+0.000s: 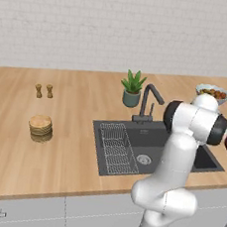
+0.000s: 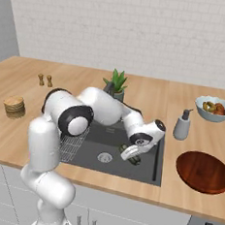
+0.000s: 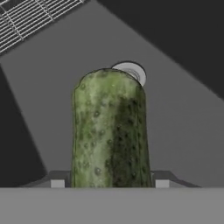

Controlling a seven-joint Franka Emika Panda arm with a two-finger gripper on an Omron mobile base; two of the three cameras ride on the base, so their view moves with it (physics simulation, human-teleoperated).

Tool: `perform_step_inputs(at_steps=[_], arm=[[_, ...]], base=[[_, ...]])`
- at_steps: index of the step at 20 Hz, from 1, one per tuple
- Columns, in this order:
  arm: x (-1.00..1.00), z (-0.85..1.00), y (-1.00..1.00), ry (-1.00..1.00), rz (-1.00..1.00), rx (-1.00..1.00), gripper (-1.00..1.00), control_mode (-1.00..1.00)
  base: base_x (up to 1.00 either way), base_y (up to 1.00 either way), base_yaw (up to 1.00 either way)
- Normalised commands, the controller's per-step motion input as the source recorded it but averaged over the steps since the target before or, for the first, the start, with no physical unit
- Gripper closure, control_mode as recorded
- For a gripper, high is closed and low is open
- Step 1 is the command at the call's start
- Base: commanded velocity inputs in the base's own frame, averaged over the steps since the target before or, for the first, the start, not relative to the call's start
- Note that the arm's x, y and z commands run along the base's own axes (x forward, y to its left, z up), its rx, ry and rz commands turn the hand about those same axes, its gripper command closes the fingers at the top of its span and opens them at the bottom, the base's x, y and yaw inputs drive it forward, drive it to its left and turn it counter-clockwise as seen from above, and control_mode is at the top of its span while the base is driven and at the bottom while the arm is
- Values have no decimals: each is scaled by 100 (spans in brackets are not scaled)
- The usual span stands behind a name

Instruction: Pick the cucumber from the sink and place it in the bowl. Then pick the bowl and place it in the microwave. Then close the microwave door and press the start button.

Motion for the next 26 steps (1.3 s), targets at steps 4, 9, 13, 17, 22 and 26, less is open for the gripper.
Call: perform_step_inputs(at_steps=[4,9,13,17,22,26], arm=[[-44,100,-36,-12,16,-19,100,-100],[-41,95,-46,-4,14,-22,100,-100],[-44,70,-33,-3,10,-25,100,-100],[-1,30,-10,8,-31,-18,100,-100],[-20,80,-48,-1,-26,-13,100,-100],[-17,18,-95,0,-5,-6,100,-100]], base=[[0,0,0],[0,0,0],[0,0,0],[0,0,0],[0,0,0],[0,0,0]])
